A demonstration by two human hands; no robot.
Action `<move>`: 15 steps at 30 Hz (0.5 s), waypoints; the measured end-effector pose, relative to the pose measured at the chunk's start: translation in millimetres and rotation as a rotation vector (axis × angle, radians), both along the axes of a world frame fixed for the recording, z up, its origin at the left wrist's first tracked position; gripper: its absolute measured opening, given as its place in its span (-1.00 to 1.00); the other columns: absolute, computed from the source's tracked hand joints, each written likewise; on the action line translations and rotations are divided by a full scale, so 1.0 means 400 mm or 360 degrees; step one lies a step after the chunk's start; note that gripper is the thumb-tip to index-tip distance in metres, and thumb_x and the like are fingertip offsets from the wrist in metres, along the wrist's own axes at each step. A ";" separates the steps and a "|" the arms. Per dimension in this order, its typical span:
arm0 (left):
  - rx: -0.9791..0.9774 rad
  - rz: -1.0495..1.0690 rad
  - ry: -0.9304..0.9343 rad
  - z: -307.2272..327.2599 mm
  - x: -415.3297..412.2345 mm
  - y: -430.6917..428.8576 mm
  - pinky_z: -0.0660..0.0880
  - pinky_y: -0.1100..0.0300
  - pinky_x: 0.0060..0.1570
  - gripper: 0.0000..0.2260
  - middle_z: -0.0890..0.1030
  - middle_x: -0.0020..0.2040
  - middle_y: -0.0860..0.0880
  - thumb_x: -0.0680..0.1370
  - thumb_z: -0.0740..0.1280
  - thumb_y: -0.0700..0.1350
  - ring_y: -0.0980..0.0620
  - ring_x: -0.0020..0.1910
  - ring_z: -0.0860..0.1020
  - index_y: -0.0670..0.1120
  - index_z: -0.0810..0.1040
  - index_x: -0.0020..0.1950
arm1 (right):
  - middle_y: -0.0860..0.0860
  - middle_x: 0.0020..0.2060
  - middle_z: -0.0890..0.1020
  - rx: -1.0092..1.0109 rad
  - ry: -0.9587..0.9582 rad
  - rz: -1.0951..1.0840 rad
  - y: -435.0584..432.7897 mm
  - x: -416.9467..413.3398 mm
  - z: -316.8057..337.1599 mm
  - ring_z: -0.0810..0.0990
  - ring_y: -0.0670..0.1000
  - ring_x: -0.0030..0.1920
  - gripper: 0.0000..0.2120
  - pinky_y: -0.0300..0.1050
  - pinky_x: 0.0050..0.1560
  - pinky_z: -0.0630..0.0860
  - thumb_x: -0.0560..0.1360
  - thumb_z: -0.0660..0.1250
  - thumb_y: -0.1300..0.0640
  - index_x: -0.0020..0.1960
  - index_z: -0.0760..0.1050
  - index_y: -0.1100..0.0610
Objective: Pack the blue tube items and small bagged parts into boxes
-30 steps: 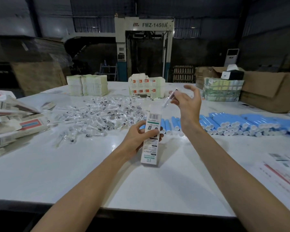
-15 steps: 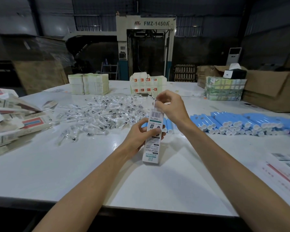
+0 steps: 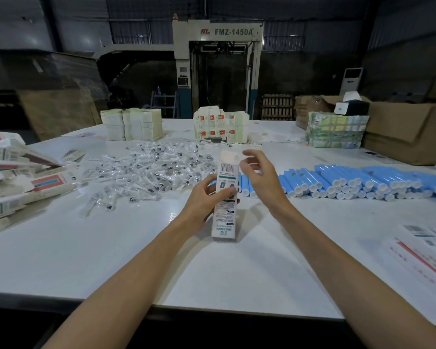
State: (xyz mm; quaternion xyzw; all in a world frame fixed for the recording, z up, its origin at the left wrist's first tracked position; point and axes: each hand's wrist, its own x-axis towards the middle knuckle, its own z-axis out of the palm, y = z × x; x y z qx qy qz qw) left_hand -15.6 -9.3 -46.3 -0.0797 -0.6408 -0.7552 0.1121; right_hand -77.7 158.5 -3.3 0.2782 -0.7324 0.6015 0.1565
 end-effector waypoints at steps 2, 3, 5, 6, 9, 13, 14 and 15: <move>-0.0039 0.0061 0.0024 0.002 0.001 0.003 0.63 -0.31 0.26 -0.56 0.75 0.18 -0.21 0.57 0.55 -0.24 -0.34 0.15 0.72 -0.08 0.55 0.42 | -0.02 0.10 0.70 -0.0042 -0.0088 0.0142 -0.006 0.009 -0.030 0.67 -0.09 0.08 -0.74 -0.34 -0.02 0.53 0.66 0.36 0.13 0.34 0.49 0.06; -0.0041 0.0081 0.0034 0.004 0.003 0.002 0.65 -0.27 0.21 -0.49 0.76 0.16 -0.20 0.57 0.56 -0.24 -0.29 0.14 0.73 -0.02 0.48 0.47 | 0.01 0.07 0.73 -0.0060 -0.0109 0.0192 -0.010 0.014 -0.038 0.69 -0.03 0.07 -0.72 -0.29 -0.02 0.56 0.65 0.38 0.14 0.35 0.48 0.06; -0.0065 0.0058 0.0092 0.007 0.009 -0.002 0.68 -0.06 0.08 -0.33 0.77 0.15 -0.18 0.57 0.56 -0.22 -0.20 0.11 0.75 0.16 0.33 0.54 | 0.02 0.06 0.74 -0.0101 -0.0129 0.0246 -0.013 0.017 -0.045 0.71 -0.01 0.05 -0.68 -0.25 -0.01 0.58 0.64 0.41 0.13 0.37 0.49 0.03; -0.0099 0.0036 0.0142 0.008 0.012 -0.004 0.68 0.03 0.05 -0.27 0.77 0.15 -0.17 0.57 0.56 -0.21 -0.18 0.11 0.75 0.23 0.27 0.56 | 0.00 0.05 0.75 -0.0116 -0.0135 0.0266 -0.012 0.018 -0.045 0.70 -0.04 0.05 -0.67 -0.27 -0.02 0.57 0.64 0.42 0.11 0.38 0.51 0.00; -0.0194 0.0029 0.0231 0.007 0.012 -0.008 0.68 0.09 0.04 -0.24 0.76 0.18 -0.12 0.58 0.57 -0.17 -0.16 0.12 0.75 0.31 0.26 0.60 | 0.00 0.07 0.73 -0.0104 -0.0131 0.0302 -0.006 0.018 -0.045 0.68 -0.10 0.05 -0.66 -0.30 0.01 0.56 0.66 0.38 0.11 0.42 0.52 -0.04; -0.0224 0.0023 0.0241 0.008 0.007 -0.010 0.69 0.10 0.00 -0.31 0.77 0.15 -0.12 0.56 0.59 -0.16 -0.12 0.09 0.75 0.33 0.39 0.53 | 0.03 0.07 0.71 -0.0081 -0.0133 0.0350 -0.004 0.021 -0.046 0.67 -0.10 0.04 -0.72 -0.26 0.04 0.57 0.68 0.31 0.17 0.37 0.56 0.01; -0.0225 0.0016 0.0243 0.008 0.006 -0.011 0.68 0.11 -0.02 -0.34 0.77 0.14 -0.13 0.56 0.60 -0.17 -0.11 0.07 0.76 0.29 0.42 0.52 | 0.03 0.07 0.71 -0.0084 -0.0154 0.0360 -0.004 0.020 -0.045 0.67 -0.11 0.03 -0.75 -0.25 0.02 0.57 0.68 0.30 0.18 0.34 0.57 0.04; -0.0228 0.0016 0.0240 0.008 0.006 -0.012 0.68 0.11 -0.02 -0.36 0.77 0.13 -0.13 0.55 0.61 -0.17 -0.11 0.07 0.76 0.26 0.45 0.50 | 0.03 0.07 0.71 -0.0075 -0.0174 0.0369 -0.003 0.020 -0.045 0.67 -0.10 0.02 -0.77 -0.25 0.01 0.57 0.68 0.29 0.19 0.31 0.57 0.06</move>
